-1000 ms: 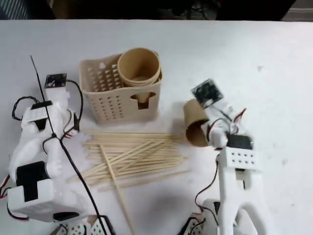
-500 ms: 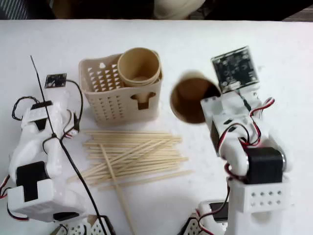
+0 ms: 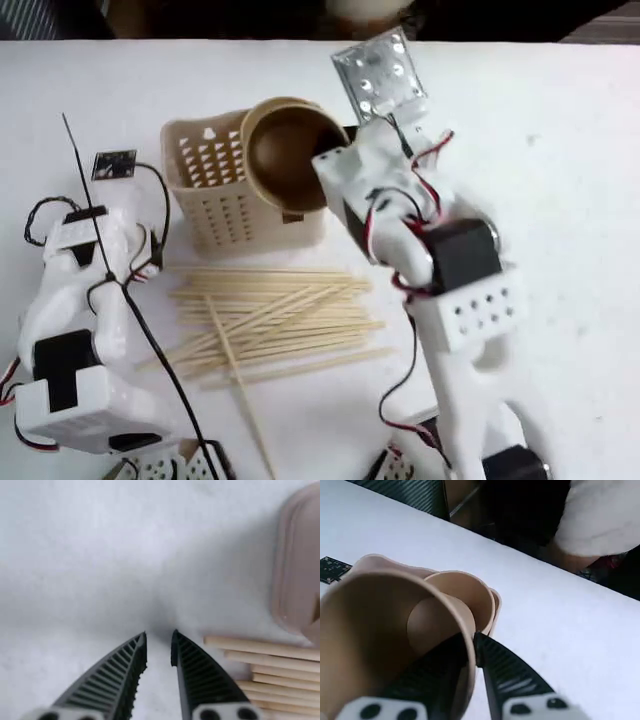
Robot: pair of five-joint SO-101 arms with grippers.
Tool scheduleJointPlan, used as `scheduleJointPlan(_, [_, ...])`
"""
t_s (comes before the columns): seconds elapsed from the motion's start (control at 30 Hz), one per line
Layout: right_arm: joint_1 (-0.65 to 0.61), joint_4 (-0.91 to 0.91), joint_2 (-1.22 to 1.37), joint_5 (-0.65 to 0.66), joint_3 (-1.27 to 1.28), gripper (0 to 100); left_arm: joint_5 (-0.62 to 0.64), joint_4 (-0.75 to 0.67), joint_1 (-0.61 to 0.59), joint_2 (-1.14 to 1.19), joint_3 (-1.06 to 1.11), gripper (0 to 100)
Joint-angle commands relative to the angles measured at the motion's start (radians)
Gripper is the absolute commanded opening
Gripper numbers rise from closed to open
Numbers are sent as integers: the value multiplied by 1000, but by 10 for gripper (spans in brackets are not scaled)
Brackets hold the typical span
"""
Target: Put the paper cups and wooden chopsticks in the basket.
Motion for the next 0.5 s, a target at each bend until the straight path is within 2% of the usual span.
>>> scheduleJointPlan(0.0, [-13,-31,33,-11,-41,22,-12,-18,12,-8,-3,98])
scheduleJointPlan(0.3, [-19,-67,-24,-12,-135,22,-12,-18,12,-8,-3,98])
scheduleJointPlan(0.47, [-13,-107,44,-6,-143,20,-12,-18,12,-8,-3,98])
